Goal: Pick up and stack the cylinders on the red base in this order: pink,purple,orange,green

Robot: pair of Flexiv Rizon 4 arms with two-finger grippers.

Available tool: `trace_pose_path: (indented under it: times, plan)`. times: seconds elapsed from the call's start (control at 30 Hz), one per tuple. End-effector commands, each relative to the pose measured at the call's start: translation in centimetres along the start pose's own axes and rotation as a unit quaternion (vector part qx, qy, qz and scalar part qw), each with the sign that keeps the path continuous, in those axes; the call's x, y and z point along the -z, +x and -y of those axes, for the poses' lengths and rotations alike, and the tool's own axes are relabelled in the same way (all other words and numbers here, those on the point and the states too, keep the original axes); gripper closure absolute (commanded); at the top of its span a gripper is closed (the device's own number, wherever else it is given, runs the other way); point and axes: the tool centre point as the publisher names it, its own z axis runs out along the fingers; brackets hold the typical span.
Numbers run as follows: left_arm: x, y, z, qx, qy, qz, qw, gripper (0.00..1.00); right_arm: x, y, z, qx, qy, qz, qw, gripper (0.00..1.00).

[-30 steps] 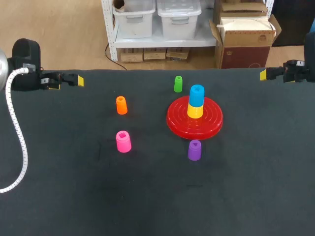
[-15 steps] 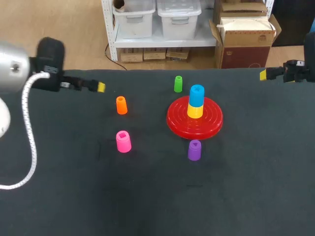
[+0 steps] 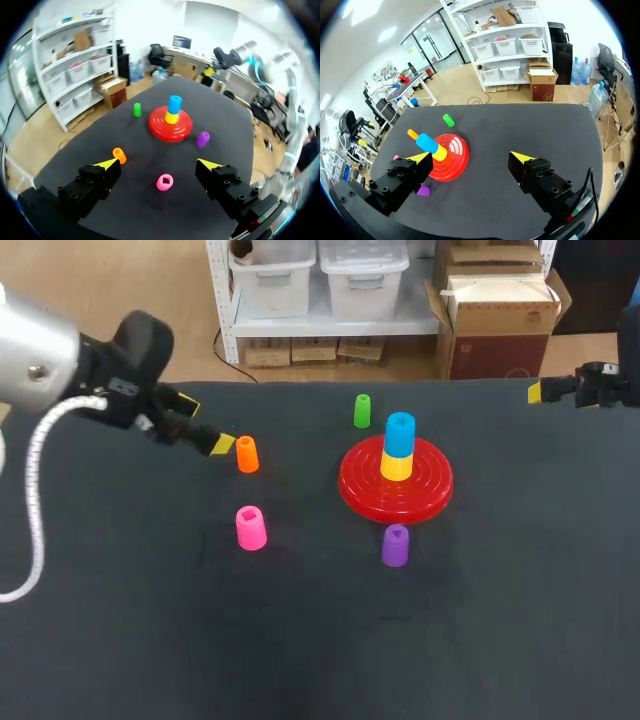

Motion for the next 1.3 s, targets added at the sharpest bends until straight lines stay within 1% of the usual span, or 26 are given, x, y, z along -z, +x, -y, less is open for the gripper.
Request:
trace_pose_path:
  times: [0.03,0.1,0.17,0.27,0.4,0.5,0.6,0.73,0.9,1.07,1.17,1.2,1.3]
  plan:
    - [2.2,1.5,-1.1,-0.161,0.220,0.018,0.962,0.00,0.0,0.1,0.1,0.000,-0.002,0.000,1.000,0.00]
    - [2.7,2.2,-1.9,-0.161,0.223,0.010,0.961,0.00,0.0,0.1,0.1,0.000,-0.002,0.000,1.000,0.00]
    - [3.0,2.9,-2.9,-0.160,0.211,-0.005,0.964,0.00,0.0,0.1,0.1,0.000,-0.002,0.000,1.000,0.00]
    - [3.6,3.6,-4.3,-0.145,0.199,-0.002,0.969,0.00,0.0,0.1,0.1,0.000,-0.002,0.000,1.000,0.00]
    - [4.0,4.0,-5.3,-0.133,0.185,0.004,0.974,0.00,0.0,0.1,0.1,0.000,-0.002,0.000,1.000,0.00]
    - [4.0,4.4,-5.4,-0.127,0.186,0.002,0.974,0.00,0.0,0.1,0.1,0.000,-0.002,0.000,1.000,0.00]
    - [3.8,5.1,-5.6,-0.112,0.175,-0.005,0.978,0.00,0.0,0.1,0.1,0.000,-0.002,0.000,1.000,0.00]
    - [3.7,5.8,-5.5,-0.102,0.172,-0.009,0.980,0.00,0.0,0.1,0.1,0.000,-0.002,0.000,1.000,0.00]
    - [3.9,6.1,-5.3,-0.096,0.167,-0.015,0.981,0.00,0.0,0.1,0.1,0.000,-0.002,0.000,1.000,0.00]
    - [4.2,6.3,-5.3,-0.089,0.151,-0.014,0.984,0.00,0.0,0.1,0.1,0.000,-0.002,0.000,1.000,0.00]
    - [4.5,6.2,-5.1,-0.088,0.152,-0.002,0.985,0.00,0.0,0.1,0.1,0.000,-0.002,0.000,1.000,0.00]
    - [4.5,6.2,-5.0,-0.090,0.143,-0.009,0.986,0.00,0.0,0.1,0.1,0.000,-0.002,0.000,1.000,0.00]
    - [4.4,6.1,-4.9,-0.087,0.138,-0.010,0.987,0.00,0.0,0.1,0.1,0.000,-0.002,0.000,1.000,0.00]
